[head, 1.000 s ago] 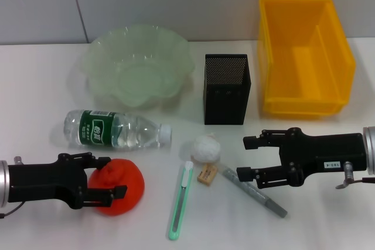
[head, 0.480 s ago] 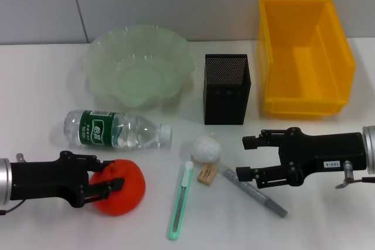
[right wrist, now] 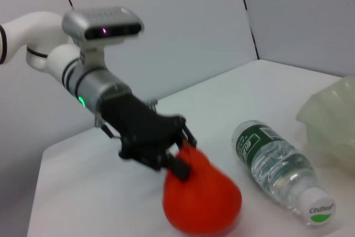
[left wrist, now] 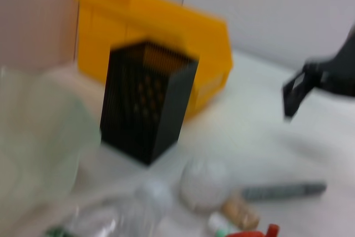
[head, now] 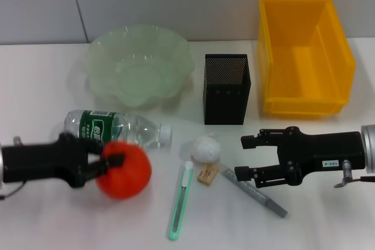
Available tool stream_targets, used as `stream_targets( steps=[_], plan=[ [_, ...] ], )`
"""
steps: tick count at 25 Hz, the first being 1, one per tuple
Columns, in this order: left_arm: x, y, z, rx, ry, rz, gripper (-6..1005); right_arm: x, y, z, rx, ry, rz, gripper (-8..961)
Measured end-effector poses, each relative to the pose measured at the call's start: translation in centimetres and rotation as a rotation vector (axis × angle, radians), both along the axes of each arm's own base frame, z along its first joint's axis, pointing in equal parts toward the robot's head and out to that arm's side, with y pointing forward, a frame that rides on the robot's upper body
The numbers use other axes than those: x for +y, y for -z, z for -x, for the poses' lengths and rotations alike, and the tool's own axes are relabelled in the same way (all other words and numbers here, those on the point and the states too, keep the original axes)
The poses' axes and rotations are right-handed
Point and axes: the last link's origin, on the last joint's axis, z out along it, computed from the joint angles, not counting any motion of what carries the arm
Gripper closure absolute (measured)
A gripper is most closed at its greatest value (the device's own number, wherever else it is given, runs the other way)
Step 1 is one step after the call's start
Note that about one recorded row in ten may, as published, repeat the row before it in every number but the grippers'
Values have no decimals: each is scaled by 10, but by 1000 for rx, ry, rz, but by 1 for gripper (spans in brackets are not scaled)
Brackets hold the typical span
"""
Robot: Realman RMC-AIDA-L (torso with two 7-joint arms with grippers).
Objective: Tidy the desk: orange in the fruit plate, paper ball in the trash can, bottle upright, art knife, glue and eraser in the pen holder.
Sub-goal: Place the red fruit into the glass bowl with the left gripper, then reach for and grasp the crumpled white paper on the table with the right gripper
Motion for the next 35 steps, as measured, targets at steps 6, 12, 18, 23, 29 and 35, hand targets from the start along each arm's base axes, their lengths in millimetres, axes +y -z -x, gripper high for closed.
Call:
stream_targets(
  steps=[6,12,18,23,29,35],
  plan=[
    [20,-39,-34,-222,41,-124,807,1,1,1,0,0,-2,144],
    [56,-35,-56,-283,19,-284,855,2,1,2,12,13,-6,143],
    [108,0,-68,-191,-67,-411,902,2,6,5,15,14,-5,143],
    [130,15,-68,-131,-142,-495,891,0,10,7,19,17,4,143],
    [136,20,-67,-96,-167,-518,840,-1,10,6,22,31,13,143],
    [136,21,-68,-96,-169,-519,642,-1,10,5,24,41,14,143]
  ],
)
